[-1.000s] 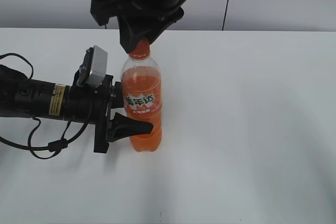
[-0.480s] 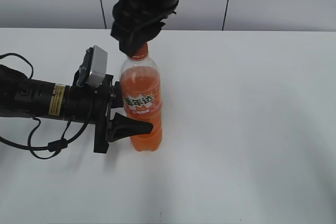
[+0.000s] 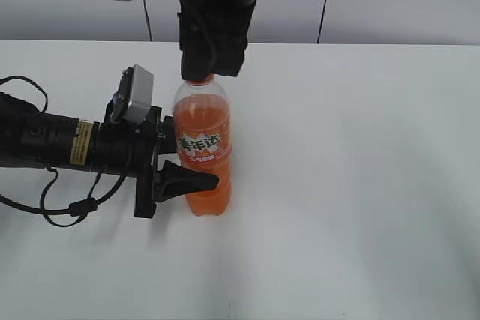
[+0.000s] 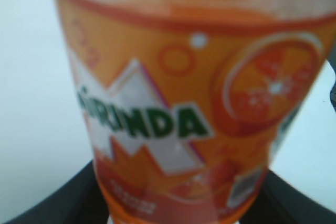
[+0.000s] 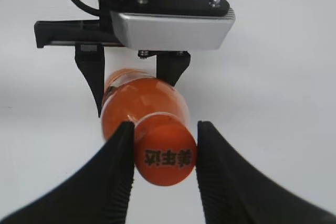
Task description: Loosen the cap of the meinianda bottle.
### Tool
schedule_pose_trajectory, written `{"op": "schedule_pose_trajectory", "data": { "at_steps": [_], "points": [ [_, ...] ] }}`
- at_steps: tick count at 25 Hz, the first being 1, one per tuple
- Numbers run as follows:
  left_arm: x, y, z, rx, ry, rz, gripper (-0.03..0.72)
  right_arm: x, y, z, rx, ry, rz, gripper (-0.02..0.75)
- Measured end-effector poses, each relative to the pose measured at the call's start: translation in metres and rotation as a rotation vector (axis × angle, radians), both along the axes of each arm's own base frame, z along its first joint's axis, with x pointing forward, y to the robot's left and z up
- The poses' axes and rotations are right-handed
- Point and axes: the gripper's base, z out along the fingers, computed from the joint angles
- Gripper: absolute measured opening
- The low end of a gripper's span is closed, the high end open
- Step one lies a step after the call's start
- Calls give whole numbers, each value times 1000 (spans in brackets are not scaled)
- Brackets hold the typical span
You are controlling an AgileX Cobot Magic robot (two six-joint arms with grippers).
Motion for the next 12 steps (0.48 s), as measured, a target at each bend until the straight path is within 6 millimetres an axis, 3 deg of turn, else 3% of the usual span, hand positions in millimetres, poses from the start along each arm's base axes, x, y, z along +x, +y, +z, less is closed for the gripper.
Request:
{"op": "schedule_pose_trajectory", "data": {
  "at_steps": [5,12],
  "points": [
    [0,0,0,0,0,1,410,0,0,0,-23,-40,107,272],
    [0,0,0,1,0,2,410,0,0,0,-27,-46,121,277]
  ]
}}
